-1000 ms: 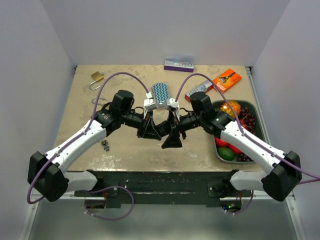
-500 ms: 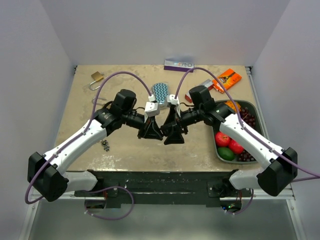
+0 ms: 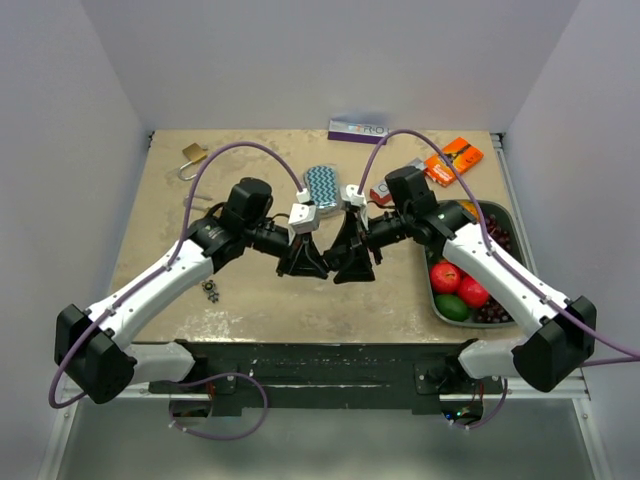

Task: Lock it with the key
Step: Lock the lock.

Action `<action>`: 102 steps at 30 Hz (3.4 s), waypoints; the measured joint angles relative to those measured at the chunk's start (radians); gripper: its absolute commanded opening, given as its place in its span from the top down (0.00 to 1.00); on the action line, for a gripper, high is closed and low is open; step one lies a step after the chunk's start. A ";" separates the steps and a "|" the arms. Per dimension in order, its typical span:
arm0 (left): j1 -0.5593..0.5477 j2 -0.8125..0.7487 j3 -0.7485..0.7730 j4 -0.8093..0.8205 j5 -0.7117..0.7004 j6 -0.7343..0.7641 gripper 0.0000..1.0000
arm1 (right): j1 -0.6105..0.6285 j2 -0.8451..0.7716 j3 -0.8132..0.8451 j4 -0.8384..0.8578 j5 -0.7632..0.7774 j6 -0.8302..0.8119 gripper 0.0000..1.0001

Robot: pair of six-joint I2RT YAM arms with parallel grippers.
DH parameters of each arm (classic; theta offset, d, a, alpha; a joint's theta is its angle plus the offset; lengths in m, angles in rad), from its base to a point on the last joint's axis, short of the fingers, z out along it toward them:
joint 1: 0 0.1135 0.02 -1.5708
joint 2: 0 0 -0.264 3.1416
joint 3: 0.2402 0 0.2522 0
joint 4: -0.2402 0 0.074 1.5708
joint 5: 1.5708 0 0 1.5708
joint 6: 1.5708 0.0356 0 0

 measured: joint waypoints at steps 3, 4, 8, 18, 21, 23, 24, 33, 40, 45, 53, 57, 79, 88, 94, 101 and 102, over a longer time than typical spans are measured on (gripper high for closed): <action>0.006 0.000 0.000 -0.003 0.000 0.008 1.00 | -0.006 0.000 0.027 -0.079 0.008 -0.068 0.21; 0.008 0.000 0.000 -0.008 0.000 0.009 1.00 | -0.007 0.000 0.033 -0.100 0.010 -0.085 0.21; 0.021 0.010 0.001 -0.040 -0.002 0.027 1.00 | -0.008 0.001 0.064 -0.187 0.026 -0.157 0.32; 0.032 0.066 0.036 -0.092 -0.032 0.043 1.00 | -0.003 0.018 0.075 -0.216 0.034 -0.179 0.53; 0.032 0.081 0.062 -0.094 -0.036 0.042 1.00 | 0.009 0.043 0.080 -0.216 0.042 -0.183 0.58; 0.033 0.087 0.071 -0.113 -0.039 0.043 1.00 | 0.014 0.056 0.083 -0.219 0.055 -0.190 0.63; 0.033 0.092 0.075 -0.122 -0.040 0.044 1.00 | 0.015 0.060 0.084 -0.222 0.060 -0.192 0.64; 0.032 0.111 0.097 -0.169 -0.058 0.058 1.00 | 0.020 0.080 0.101 -0.251 0.082 -0.199 0.55; 0.027 0.119 0.108 -0.189 -0.069 0.058 1.00 | 0.019 0.088 0.108 -0.254 0.086 -0.201 1.00; 0.029 0.119 0.109 -0.194 -0.062 0.058 0.65 | 0.019 0.085 0.101 -0.238 0.081 -0.158 1.00; 0.197 0.072 0.064 -0.105 0.109 0.039 0.32 | -0.013 0.043 -0.006 -0.023 0.040 0.062 1.00; 0.313 -0.024 -0.049 0.010 0.172 -0.032 0.33 | -0.042 -0.004 -0.067 0.143 0.020 0.235 1.00; 0.342 -0.216 -0.392 1.027 0.146 -0.896 0.55 | -0.014 -0.092 -0.184 0.612 -0.034 0.675 1.00; 0.286 -0.203 -0.405 1.086 0.114 -0.955 1.00 | 0.002 -0.092 -0.184 0.616 -0.056 0.674 1.00; 0.271 -0.199 -0.417 1.110 0.092 -0.983 1.00 | 0.002 -0.094 -0.184 0.608 -0.058 0.661 1.00; 0.227 -0.182 -0.417 1.147 0.080 -1.034 1.00 | 0.029 -0.105 -0.184 0.596 -0.055 0.634 1.00; 0.225 -0.177 -0.417 1.158 0.082 -1.042 1.00 | 0.029 -0.106 -0.184 0.596 -0.055 0.634 1.00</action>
